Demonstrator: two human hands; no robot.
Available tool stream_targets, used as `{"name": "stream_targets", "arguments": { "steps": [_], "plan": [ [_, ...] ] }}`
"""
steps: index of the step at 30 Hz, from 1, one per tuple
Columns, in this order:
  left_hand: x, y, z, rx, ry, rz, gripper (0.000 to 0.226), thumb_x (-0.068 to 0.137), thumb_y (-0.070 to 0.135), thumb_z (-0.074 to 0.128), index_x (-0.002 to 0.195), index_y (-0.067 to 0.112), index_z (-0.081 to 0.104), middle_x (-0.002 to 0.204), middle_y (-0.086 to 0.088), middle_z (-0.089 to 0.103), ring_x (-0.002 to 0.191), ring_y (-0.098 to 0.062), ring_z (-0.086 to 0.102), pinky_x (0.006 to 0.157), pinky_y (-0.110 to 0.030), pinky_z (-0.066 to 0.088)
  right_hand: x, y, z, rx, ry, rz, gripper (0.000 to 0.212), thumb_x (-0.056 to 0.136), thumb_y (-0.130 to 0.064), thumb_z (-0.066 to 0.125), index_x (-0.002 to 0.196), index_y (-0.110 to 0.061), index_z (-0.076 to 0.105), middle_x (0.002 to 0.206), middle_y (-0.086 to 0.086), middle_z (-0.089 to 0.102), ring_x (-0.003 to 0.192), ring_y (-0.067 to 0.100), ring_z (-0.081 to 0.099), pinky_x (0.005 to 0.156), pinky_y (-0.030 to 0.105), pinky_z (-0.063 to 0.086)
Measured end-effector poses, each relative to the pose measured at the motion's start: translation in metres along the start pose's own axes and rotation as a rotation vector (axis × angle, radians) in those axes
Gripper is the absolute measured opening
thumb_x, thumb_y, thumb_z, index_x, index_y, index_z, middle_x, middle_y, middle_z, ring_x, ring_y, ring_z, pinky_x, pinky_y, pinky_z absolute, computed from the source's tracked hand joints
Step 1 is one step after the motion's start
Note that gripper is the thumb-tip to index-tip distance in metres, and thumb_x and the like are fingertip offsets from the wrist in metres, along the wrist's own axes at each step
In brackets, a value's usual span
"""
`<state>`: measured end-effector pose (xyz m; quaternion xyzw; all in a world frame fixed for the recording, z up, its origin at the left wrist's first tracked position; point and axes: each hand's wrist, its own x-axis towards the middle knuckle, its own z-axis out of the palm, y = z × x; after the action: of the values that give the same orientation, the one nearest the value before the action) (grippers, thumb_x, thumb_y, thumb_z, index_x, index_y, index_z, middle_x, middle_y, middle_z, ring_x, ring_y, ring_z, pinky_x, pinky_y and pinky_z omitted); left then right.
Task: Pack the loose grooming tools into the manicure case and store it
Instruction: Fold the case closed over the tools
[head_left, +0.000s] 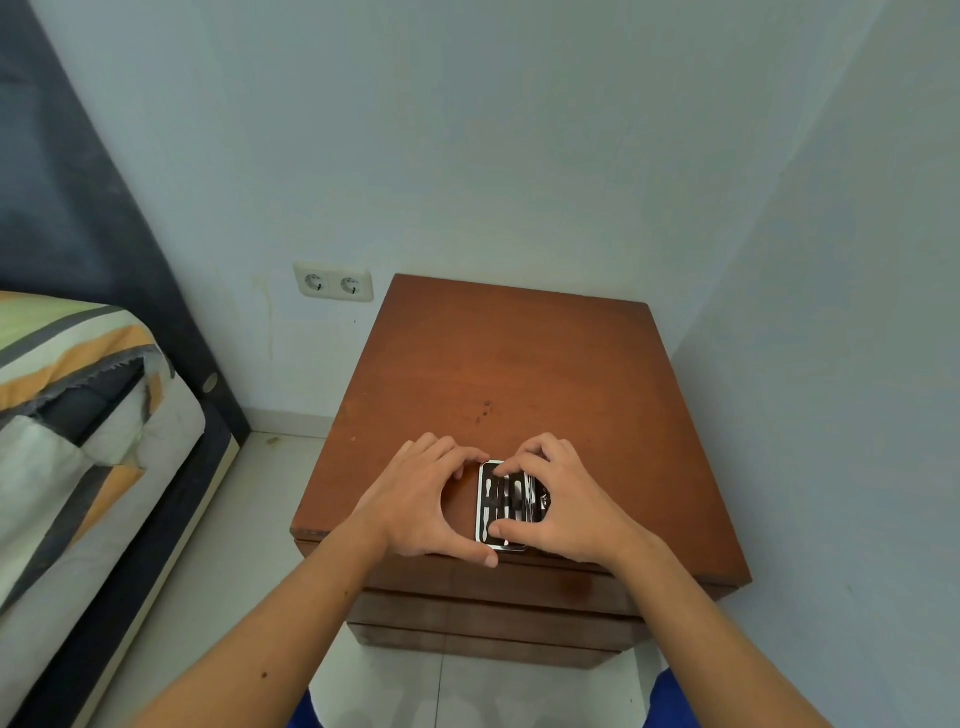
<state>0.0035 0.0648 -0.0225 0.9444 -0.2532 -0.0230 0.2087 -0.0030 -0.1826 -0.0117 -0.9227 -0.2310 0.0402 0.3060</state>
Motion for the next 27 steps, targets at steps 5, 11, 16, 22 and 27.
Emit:
{"name": "stream_targets", "arguments": {
  "steps": [5, 11, 16, 22, 27],
  "plan": [
    [0.000, -0.001, 0.001, 0.001, 0.004, 0.006, 0.115, 0.048, 0.104, 0.068, 0.143, 0.040, 0.051, 0.106, 0.022, 0.045, 0.098, -0.004, 0.041, 0.091, -0.028, 0.038, -0.010, 0.008, -0.011, 0.078, 0.178, 0.022, 0.057, 0.076, -0.055, 0.086, 0.127, -0.041, 0.065, 0.124, -0.018, 0.049, 0.125, 0.004, 0.046, 0.103, 0.015, 0.038],
    [0.001, -0.003, 0.004, -0.002, 0.015, 0.022, 0.116, 0.048, 0.104, 0.068, 0.144, 0.041, 0.050, 0.106, 0.022, 0.046, 0.099, -0.005, 0.042, 0.093, -0.027, 0.038, -0.032, 0.039, -0.017, 0.074, 0.170, 0.210, 0.063, 0.079, -0.070, 0.068, 0.135, -0.041, 0.065, 0.127, -0.022, 0.050, 0.123, 0.006, 0.046, 0.105, 0.032, 0.045],
    [0.001, -0.008, 0.006, -0.052, 0.012, 0.003, 0.116, 0.052, 0.106, 0.063, 0.149, 0.045, 0.049, 0.105, 0.024, 0.046, 0.101, -0.005, 0.044, 0.095, -0.028, 0.038, -0.035, 0.045, -0.024, 0.042, 0.043, 0.210, 0.072, 0.083, -0.067, 0.066, 0.145, -0.032, 0.060, 0.131, -0.025, 0.049, 0.124, 0.004, 0.045, 0.112, 0.037, 0.044],
    [0.005, -0.016, 0.009, -0.251, 0.094, -0.040, 0.065, 0.079, 0.084, 0.065, 0.136, 0.052, 0.066, 0.098, 0.023, 0.058, 0.100, -0.001, 0.050, 0.088, -0.025, 0.041, -0.063, 0.038, -0.034, 0.105, 0.004, 0.272, 0.068, 0.077, -0.052, 0.088, 0.138, -0.042, 0.060, 0.120, -0.021, 0.054, 0.117, -0.003, 0.047, 0.101, 0.017, 0.039],
    [0.008, -0.021, 0.015, -0.344, 0.158, -0.095, 0.042, 0.086, 0.057, 0.080, 0.126, 0.048, 0.074, 0.095, 0.018, 0.064, 0.098, -0.008, 0.056, 0.084, -0.024, 0.046, -0.082, 0.018, 0.011, 0.120, 0.322, 0.270, 0.054, 0.068, -0.058, 0.089, 0.113, -0.038, 0.068, 0.104, -0.022, 0.056, 0.109, 0.002, 0.048, 0.090, 0.015, 0.038]
  ]
}}
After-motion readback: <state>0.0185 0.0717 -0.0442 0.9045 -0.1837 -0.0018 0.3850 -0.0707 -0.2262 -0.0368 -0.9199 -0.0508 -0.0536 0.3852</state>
